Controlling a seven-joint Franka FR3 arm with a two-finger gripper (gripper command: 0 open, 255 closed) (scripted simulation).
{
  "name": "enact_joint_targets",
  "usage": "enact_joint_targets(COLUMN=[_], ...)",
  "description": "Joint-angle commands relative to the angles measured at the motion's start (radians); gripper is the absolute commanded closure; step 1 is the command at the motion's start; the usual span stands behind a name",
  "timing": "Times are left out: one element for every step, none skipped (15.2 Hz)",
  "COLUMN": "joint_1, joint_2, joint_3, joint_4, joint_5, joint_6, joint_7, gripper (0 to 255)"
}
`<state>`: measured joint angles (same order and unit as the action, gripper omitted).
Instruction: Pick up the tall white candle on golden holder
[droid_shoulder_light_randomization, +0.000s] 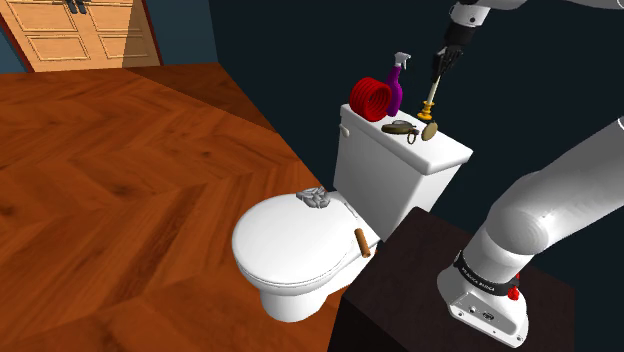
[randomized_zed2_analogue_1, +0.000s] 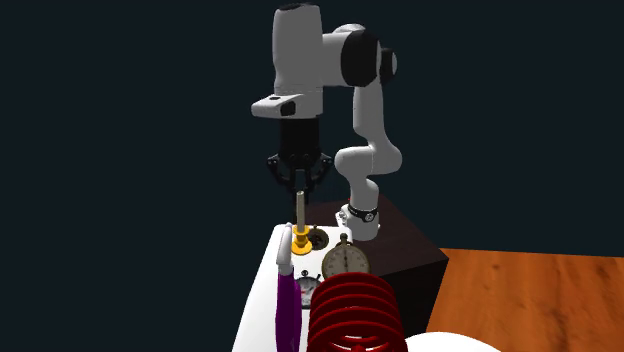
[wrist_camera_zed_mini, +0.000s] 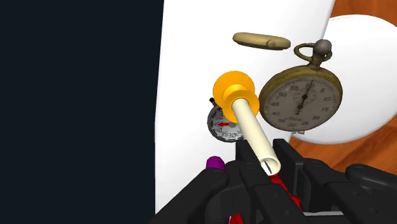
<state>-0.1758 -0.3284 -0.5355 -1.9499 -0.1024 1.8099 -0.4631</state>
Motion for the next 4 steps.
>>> enact_joint_targets(joint_1=[0.002,0.003,0.003,0.003], joint_2=[0.004,0.007,0.007,0.007], joint_3=[0.002,0.002,0.002,0.002], joint_4=[0.030,0.046,0.048,0.048], joint_5=[0.003,0.004,0.004,0.004], joint_6=[-0.027,-0.040,-0.042,-0.042], joint_7=[0.000,0.000,0.000,0.000], gripper=[255,255,255,255])
